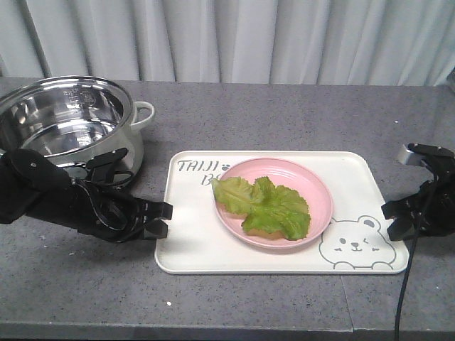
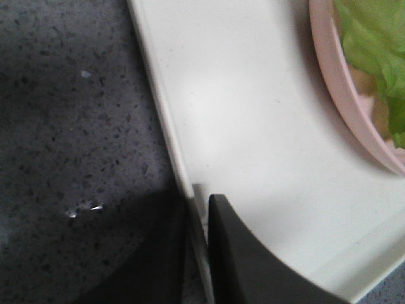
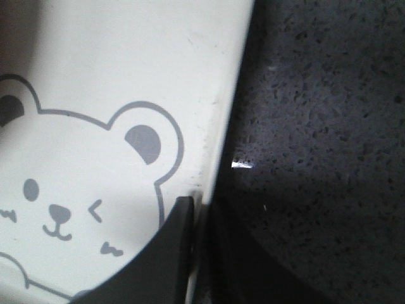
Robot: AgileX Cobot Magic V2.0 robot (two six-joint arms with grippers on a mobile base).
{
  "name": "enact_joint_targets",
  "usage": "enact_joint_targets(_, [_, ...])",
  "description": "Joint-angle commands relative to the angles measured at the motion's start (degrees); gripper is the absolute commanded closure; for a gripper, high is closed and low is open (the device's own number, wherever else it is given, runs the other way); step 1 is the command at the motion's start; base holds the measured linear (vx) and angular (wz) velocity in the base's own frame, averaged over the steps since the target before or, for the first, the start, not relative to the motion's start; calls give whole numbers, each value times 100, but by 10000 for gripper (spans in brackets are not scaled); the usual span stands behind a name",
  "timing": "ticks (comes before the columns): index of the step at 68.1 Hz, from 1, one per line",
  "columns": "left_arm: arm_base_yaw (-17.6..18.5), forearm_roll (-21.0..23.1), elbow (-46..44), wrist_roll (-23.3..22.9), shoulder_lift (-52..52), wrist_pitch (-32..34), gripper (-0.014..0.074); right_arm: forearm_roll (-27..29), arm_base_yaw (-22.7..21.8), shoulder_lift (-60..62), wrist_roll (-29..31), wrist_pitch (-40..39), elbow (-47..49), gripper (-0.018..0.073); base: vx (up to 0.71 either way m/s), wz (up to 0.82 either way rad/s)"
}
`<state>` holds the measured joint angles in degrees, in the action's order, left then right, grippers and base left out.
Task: Transfer vegetables to tray and serve
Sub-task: 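Close both grippers on the tray edges, then lift the tray off the counter with both grippers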
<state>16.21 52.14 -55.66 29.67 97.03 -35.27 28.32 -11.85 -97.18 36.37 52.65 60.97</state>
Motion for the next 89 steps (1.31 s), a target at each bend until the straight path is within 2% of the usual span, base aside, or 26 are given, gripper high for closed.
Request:
enact_joint_targets(1, [79,303,-122,98,-292,-203,603,452,38,320,163,461,90,566,0,0])
enact_joint_targets(18, [79,136,-122,18,-746,-214,603,704,38,697,156,775,90,565,0,0])
enact_joint_targets(51, [79,-1705,-122,-1567,-1923,-545,603,1381,59,1315,118,1448,59,565,0,0])
enact_joint_targets(71, [79,-1836,-122,-1675,-2565,-838,603,1365,600,1434,-99,1636,24,565,0,0])
enact_joint_targets(89, [79,-2121,-122,-1970,-2794,-1049,603,986,658,1787,-510,1608,24,564,0,0])
